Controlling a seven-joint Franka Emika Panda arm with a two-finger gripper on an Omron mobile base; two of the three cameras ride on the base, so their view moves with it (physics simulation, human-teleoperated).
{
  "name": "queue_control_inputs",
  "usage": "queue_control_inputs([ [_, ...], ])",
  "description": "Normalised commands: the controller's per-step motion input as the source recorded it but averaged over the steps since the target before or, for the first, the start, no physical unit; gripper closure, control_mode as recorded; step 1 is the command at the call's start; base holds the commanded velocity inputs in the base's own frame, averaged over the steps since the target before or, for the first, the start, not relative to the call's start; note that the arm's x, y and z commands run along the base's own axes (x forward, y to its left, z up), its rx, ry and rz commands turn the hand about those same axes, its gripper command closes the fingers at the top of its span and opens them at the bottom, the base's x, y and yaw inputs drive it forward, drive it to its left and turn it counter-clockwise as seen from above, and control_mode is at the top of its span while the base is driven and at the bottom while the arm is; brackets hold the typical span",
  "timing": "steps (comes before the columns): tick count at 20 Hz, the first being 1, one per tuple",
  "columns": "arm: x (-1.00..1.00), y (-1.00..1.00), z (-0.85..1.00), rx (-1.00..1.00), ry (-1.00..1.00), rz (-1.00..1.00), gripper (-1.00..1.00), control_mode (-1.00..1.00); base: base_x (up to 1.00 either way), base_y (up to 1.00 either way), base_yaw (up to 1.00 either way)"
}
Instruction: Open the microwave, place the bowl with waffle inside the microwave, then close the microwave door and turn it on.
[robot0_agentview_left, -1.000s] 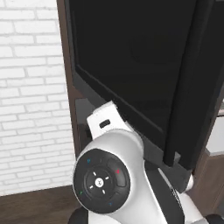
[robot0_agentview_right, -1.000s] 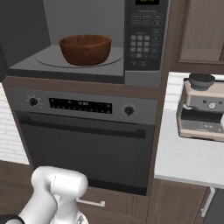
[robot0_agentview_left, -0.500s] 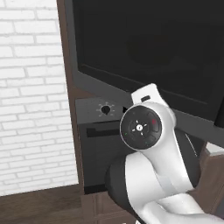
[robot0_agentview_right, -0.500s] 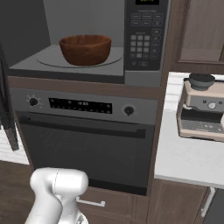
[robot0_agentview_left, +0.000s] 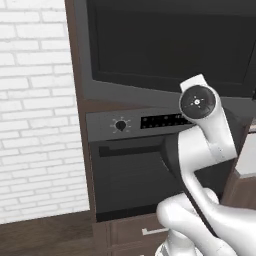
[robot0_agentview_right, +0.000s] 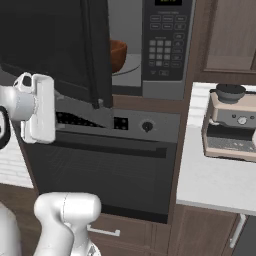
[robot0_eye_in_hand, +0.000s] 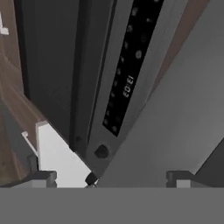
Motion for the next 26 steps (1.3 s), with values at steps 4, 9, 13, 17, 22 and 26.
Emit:
queue_control_inputs([
  [4,0.98,-0.83,0.03,0.00,0.00,0.05,-1.00,-1.00,0.00,0.00,0.00],
  [9,0.96,-0.34,0.14,0.00,0.00,0.00,-1.00,-1.00,0.00,0.00,0.00],
  [13,0.72,-0.19,0.02,0.00,0.00,-0.03,-1.00,-1.00,0.00,0.00,0.00],
  [17,0.55,-0.11,0.00,0.00,0.00,-0.07,-1.00,-1.00,0.00,0.00,0.00],
  [22,0.29,-0.11,0.02,0.00,0.00,-0.05,-1.00,-1.00,0.00,0.00,0.00],
  [26,-0.73,-0.32,0.44,0.09,-0.03,0.00,-1.00,-1.00,0.00,0.00,0.00],
])
